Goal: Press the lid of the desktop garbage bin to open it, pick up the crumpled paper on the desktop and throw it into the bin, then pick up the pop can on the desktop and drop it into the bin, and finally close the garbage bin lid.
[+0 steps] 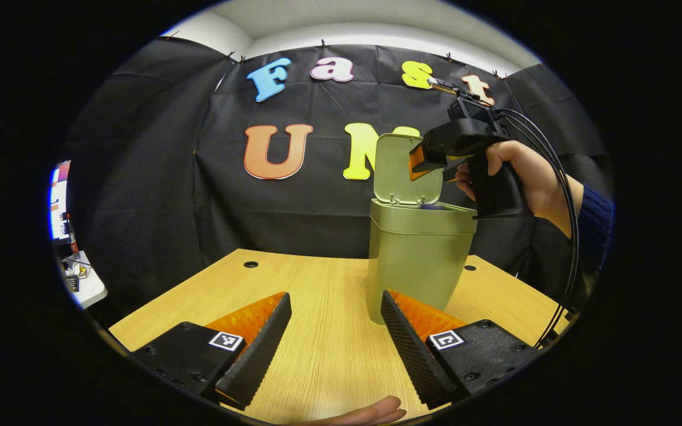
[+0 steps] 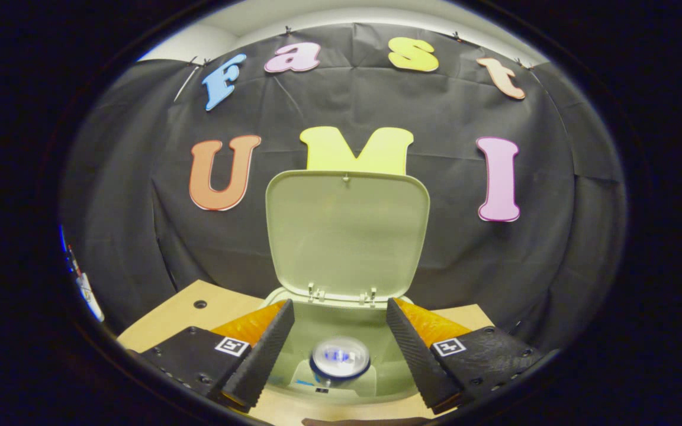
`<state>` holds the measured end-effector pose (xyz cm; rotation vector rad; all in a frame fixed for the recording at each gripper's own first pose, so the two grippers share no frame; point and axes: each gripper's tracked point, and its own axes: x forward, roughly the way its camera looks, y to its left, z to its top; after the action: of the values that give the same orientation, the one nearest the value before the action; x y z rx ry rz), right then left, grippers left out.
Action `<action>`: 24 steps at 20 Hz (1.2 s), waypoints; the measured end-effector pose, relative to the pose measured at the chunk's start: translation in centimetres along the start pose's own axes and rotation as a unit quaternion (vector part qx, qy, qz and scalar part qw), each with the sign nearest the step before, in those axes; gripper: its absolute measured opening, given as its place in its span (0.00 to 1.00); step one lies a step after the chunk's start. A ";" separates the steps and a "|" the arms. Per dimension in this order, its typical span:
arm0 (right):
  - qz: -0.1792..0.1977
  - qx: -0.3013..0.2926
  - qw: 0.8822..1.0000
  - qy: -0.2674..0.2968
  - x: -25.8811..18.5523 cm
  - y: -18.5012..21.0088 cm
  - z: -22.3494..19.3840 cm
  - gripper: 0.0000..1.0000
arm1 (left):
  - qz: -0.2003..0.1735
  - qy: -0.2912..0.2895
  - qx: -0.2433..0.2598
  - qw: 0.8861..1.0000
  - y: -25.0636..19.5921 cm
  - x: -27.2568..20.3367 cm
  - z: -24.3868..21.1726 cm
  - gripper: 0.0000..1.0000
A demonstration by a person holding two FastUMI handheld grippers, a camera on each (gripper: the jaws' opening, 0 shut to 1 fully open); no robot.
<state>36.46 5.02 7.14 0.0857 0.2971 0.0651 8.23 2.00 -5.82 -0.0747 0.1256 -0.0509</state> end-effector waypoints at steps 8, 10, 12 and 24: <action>-0.005 -0.004 0.998 -0.066 -1.5 -0.2 10.7 0.95 | 0.002 0.001 -0.007 1.000 1.1 0.2 0.0 0.98; -0.005 -0.006 0.997 -0.081 -1.1 0.0 13.3 0.96 | 0.004 0.005 -0.013 1.000 1.4 0.5 -0.2 0.98; -0.009 -0.006 0.995 -0.096 -0.5 0.0 15.4 0.96 | 0.004 0.013 -0.016 1.000 1.6 0.9 -0.6 0.99; -0.016 -0.026 0.998 -0.059 6.5 1.2 16.7 0.94 | 0.007 -0.006 -0.005 1.000 2.1 0.5 0.3 0.99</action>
<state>47.55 5.50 21.28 0.0327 0.1781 0.0352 8.85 4.09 -5.70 -0.0836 0.1144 -0.0358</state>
